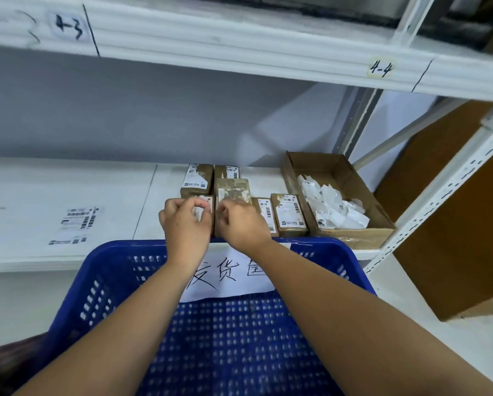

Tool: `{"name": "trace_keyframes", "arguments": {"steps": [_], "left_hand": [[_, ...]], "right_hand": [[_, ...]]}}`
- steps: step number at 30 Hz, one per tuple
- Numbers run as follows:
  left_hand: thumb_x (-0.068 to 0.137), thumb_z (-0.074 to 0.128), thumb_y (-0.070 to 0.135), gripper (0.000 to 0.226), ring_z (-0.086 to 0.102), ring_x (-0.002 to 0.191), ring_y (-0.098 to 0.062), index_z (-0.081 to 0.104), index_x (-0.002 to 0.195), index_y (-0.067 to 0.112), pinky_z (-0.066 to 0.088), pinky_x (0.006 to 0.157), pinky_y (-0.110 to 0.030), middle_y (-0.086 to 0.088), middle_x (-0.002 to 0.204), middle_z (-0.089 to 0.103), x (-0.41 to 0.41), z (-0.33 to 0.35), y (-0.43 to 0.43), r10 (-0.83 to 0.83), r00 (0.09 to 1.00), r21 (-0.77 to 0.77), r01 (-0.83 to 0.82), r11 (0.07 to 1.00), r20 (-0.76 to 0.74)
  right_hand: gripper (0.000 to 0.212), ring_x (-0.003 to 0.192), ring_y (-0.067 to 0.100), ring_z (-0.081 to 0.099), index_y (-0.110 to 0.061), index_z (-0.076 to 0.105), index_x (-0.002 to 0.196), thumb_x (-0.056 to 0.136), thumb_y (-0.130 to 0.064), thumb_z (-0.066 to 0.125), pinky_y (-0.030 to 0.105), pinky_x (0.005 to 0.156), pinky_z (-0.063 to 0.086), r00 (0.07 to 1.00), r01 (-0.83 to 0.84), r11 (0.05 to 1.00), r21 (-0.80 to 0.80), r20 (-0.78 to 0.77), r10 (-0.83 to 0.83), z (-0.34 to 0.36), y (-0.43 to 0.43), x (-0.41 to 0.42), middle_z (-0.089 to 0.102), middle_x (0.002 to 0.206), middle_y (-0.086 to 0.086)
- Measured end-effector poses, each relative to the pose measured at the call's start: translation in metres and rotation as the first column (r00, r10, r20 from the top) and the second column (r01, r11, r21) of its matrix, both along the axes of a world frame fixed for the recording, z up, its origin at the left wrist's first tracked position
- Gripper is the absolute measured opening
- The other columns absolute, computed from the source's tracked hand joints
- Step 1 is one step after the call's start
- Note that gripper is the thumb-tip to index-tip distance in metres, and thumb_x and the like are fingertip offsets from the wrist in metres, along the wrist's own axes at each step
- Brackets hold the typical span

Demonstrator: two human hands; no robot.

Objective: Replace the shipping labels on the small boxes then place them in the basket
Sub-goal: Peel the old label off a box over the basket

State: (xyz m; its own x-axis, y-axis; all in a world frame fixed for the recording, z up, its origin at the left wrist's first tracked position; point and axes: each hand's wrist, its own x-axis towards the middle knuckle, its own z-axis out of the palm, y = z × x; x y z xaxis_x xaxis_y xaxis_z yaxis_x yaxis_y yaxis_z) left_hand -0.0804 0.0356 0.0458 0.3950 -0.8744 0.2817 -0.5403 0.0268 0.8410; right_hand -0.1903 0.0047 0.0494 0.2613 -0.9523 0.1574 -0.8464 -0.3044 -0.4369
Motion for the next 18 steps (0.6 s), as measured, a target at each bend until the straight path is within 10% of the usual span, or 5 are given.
{"name": "trace_keyframes", "arguments": {"steps": [18], "left_hand": [[0.091, 0.043, 0.003, 0.028, 0.053, 0.105, -0.035, 0.061, 0.113, 0.003, 0.046, 0.079, -0.039, -0.020, 0.119, 0.053, 0.180, -0.091, -0.084, 0.202, 0.916, 0.417, -0.344, 0.841, 0.348]], "right_hand": [[0.024, 0.093, 0.025, 0.064, -0.013, 0.063, 0.112, 0.091, -0.012, 0.050, 0.034, 0.081, 0.054, 0.970, -0.217, 0.912, 0.347, 0.180, 0.162, -0.058, -0.052, 0.109, 0.070, 0.099, 0.006]]}}
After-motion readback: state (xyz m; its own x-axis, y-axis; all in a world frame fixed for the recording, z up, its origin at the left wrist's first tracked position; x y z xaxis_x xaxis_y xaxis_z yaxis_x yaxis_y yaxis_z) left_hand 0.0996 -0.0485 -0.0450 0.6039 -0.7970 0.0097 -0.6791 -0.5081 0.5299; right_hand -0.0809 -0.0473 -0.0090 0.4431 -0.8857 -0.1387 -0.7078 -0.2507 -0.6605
